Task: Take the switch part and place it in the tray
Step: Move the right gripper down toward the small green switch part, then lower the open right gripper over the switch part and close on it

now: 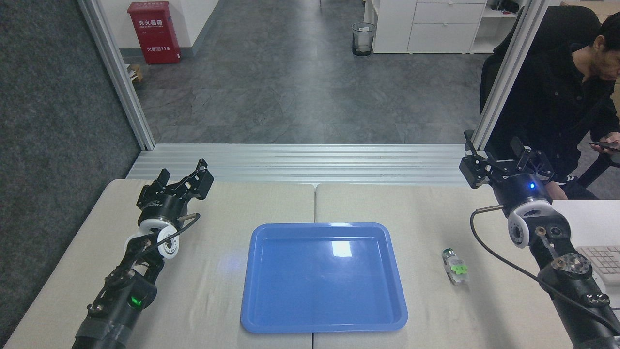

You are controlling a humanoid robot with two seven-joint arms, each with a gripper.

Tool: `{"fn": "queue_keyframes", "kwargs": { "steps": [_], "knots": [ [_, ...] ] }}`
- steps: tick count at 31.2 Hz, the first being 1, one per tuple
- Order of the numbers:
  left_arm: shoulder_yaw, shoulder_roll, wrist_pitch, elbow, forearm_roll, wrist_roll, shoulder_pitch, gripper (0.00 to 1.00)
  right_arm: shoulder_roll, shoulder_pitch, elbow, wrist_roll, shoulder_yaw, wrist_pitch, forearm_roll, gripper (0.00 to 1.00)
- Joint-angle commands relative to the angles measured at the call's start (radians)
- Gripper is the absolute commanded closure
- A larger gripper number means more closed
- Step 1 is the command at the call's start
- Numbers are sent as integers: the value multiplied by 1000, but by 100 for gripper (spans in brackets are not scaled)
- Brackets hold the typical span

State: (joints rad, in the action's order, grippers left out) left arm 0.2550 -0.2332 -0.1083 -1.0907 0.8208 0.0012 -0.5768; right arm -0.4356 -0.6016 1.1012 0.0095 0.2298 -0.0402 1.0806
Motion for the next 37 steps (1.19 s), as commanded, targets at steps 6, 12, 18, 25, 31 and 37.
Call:
{"fn": "queue_keyframes", "kwargs": {
  "steps": [6, 12, 18, 25, 31, 37],
  "knots": [
    [0, 0, -1, 0, 0, 0, 0, 0, -11, -10, -21, 23, 8, 0, -5, 2],
    [0, 0, -1, 0, 0, 0, 0, 0, -9, -7, -21, 23, 8, -3, -8, 2],
    [0, 0, -1, 0, 0, 0, 0, 0, -9, 0, -21, 21, 8, -4, -8, 2],
    [0, 0, -1, 0, 0, 0, 0, 0, -8, 2, -21, 23, 11, -3, -8, 2],
    [0, 0, -1, 0, 0, 0, -1, 0, -8, 8, -21, 23, 22, -6, -8, 2],
    [0, 0, -1, 0, 0, 0, 0, 0, 61, 150, 15, 23, 25, -3, -4, 3]
  ]
}}
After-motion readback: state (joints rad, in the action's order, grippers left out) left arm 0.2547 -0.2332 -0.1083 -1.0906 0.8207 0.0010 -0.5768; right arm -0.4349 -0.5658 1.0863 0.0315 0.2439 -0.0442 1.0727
